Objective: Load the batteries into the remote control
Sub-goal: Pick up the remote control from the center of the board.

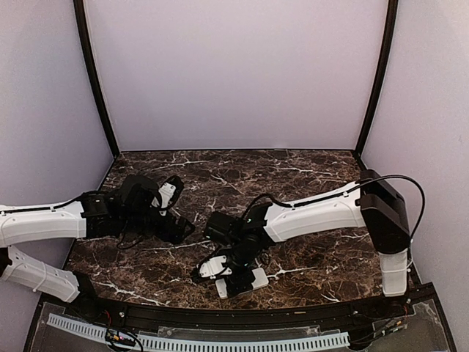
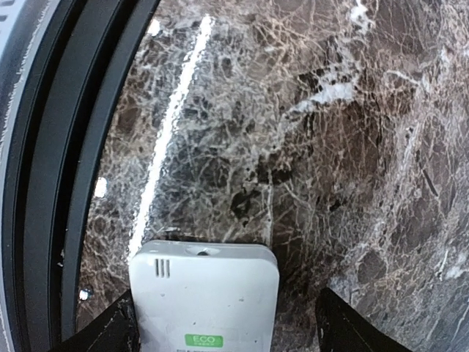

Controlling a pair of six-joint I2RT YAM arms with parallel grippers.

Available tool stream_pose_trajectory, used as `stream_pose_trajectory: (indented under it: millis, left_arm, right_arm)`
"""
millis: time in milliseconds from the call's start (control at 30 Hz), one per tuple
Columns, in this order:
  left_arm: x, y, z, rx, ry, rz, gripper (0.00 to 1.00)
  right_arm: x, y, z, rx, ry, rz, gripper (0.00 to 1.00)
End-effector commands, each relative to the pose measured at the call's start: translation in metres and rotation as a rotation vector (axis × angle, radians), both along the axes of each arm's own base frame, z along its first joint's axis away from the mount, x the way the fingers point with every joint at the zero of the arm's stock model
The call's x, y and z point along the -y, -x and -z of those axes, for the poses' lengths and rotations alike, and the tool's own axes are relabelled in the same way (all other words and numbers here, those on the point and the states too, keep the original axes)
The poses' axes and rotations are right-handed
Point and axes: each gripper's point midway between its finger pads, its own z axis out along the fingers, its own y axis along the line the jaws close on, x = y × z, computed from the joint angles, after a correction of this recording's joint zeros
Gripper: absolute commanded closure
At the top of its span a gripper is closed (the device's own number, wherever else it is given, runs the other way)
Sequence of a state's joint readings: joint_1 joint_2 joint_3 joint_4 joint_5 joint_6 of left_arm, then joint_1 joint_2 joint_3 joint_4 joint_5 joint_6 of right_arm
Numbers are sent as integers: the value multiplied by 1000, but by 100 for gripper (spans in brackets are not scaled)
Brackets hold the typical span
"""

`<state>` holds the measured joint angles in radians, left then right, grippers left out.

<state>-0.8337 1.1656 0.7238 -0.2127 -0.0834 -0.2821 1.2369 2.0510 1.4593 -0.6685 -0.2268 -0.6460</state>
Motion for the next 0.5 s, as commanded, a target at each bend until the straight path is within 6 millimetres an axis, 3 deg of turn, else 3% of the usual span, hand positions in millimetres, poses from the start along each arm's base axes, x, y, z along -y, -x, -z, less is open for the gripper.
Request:
stream_pose_trajectory:
  millis: [0, 133, 300, 467]
  left_arm:
    - [2, 0, -1, 5, 3, 25, 14]
    - [3, 0, -1, 8, 5, 28, 14]
    - [3, 1, -3, 13, 9, 34, 15]
    - [5, 2, -9, 31, 31, 48, 16]
  right_arm:
    - [11, 3, 13, -5, 102, 5, 24]
    - [15, 3, 19, 21, 133, 7, 35]
    - [14, -2, 19, 63, 147, 45, 61]
    - [10, -5, 3, 64, 118, 103, 68]
